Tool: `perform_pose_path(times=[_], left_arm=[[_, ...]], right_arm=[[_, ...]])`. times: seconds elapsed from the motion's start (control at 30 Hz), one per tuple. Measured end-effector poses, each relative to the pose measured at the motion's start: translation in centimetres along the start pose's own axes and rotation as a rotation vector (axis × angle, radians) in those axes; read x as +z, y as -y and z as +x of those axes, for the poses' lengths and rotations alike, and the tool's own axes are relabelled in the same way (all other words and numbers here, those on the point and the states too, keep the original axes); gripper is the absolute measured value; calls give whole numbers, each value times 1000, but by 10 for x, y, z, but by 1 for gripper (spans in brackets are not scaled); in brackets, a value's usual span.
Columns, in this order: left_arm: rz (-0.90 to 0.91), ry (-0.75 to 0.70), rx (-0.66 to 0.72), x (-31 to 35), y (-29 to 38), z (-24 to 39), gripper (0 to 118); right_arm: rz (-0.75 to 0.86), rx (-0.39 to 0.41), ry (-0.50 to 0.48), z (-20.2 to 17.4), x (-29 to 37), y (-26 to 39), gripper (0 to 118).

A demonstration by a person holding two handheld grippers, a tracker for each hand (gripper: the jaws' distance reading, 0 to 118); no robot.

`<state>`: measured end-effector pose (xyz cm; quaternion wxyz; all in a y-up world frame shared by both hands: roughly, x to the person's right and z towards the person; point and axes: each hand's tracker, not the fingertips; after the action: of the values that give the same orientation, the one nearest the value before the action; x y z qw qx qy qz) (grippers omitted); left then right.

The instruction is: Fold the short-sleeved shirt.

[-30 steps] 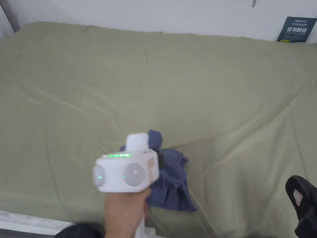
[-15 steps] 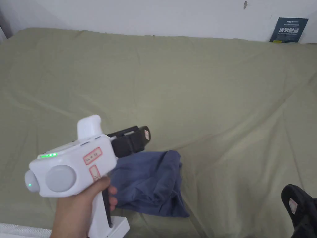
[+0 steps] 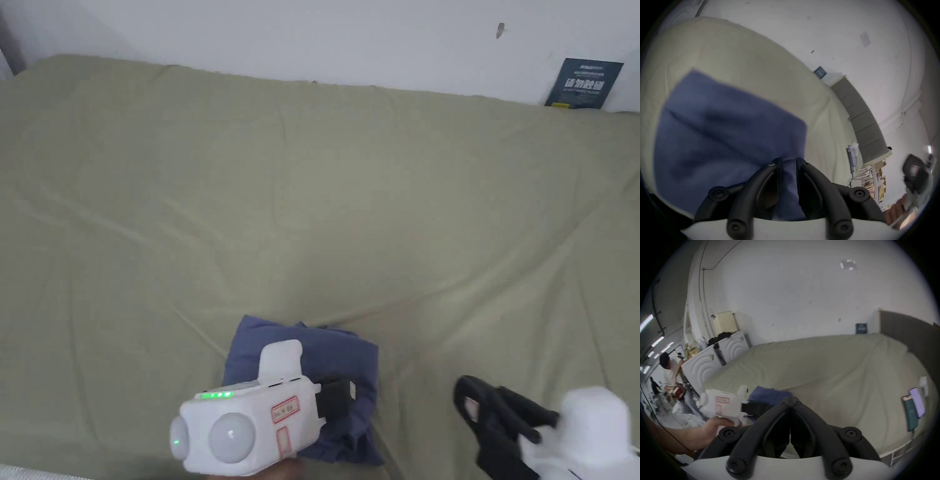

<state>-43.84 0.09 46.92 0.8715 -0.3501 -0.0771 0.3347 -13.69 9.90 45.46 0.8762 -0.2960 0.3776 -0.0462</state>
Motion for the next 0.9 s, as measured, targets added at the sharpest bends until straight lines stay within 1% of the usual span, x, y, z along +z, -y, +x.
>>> perform_pose_path(times=[0.03, 0.07, 0.1, 0.17, 0.2, 0.27, 0.3, 0.33, 0.37, 0.4, 0.43, 0.47, 0.5, 0.53, 0.57, 0.6, 0.63, 0.67, 0.7, 0.73, 0.77, 0.8, 0.83, 0.87, 0.9], left_arm=[[24, 3, -37, 18, -5, 2, 19], [39, -14, -58, 36, -10, 1, 19], [36, -14, -55, 50, -13, -2, 19], [43, -35, -50, 79, -16, -11, 19], [58, -53, -49, 89, -19, -19, 19], [67, -66, -42, 97, -21, -36, 20], [64, -72, -36, 100, -23, -45, 20], [58, -78, -27, 102, -24, -53, 27], [50, -82, -21, 102, -27, -63, 46], [32, -81, -7, 98, -27, -75, 74], [25, -69, 8, 95, -29, -86, 102], [15, -38, 45, 91, -31, -98, 105], [-2, -53, 99, 83, -33, -109, 105], [-17, -64, 128, 77, -35, -119, 105], [-38, -43, 166, 67, -36, -131, 105], [-54, 8, 219, 57, -36, -141, 105], [-80, 96, 288, 46, -35, -150, 103], [-108, 206, 382, 31, -31, -155, 101], [-125, 271, 455, 16, -25, -158, 95], [-128, 291, 487, 5, -21, -159, 88], [-105, 271, 447, -1, -19, -159, 78], [-74, 254, 436, -2, -19, -154, 60], [-72, 199, 467, -5, -20, -154, 31], [-91, 181, 489, -8, -17, -155, 29], [-81, 200, 479, -6, -17, -156, 26]], right_arm=[[-43, -36, -67, 2, -20, 0, 0], [-80, -92, -130, 3, -45, 3, 0], [-107, -171, -197, 7, -73, 10, 0], [-174, -300, -319, 18, -121, 26, 0], [-196, -369, -362, 24, -143, 37, 0], [-260, -479, -388, 38, -169, 53, 0], [-270, -497, -355, 43, -176, 60, 0], [-292, -489, -316, 48, -179, 63, 0], [-308, -468, -236, 52, -181, 66, 0], [-303, -472, -181, 58, -182, 69, 0], [-283, -524, -198, 62, -178, 70, 0], [-256, -588, -228, 66, -177, 70, 0], [-250, -599, -215, 66, -178, 69, 0], [-252, -575, -213, 64, -178, 68, 0], [-252, -561, -216, 62, -178, 68, 0], [-254, -547, -215, 61, -179, 67, 0], [-254, -544, -217, 61, -179, 67, 0], [-253, -546, -221, 61, -180, 67, 0], [-252, -555, -227, 63, -181, 68, 0], [-252, -559, -232, 63, -181, 68, 0], [-250, -560, -237, 64, -181, 68, 0], [-247, -559, -240, 64, -181, 69, 0], [-242, -559, -245, 63, -178, 68, 0], [-240, -559, -252, 63, -177, 68, 0], [-237, -555, -259, 62, -175, 68, 0]])
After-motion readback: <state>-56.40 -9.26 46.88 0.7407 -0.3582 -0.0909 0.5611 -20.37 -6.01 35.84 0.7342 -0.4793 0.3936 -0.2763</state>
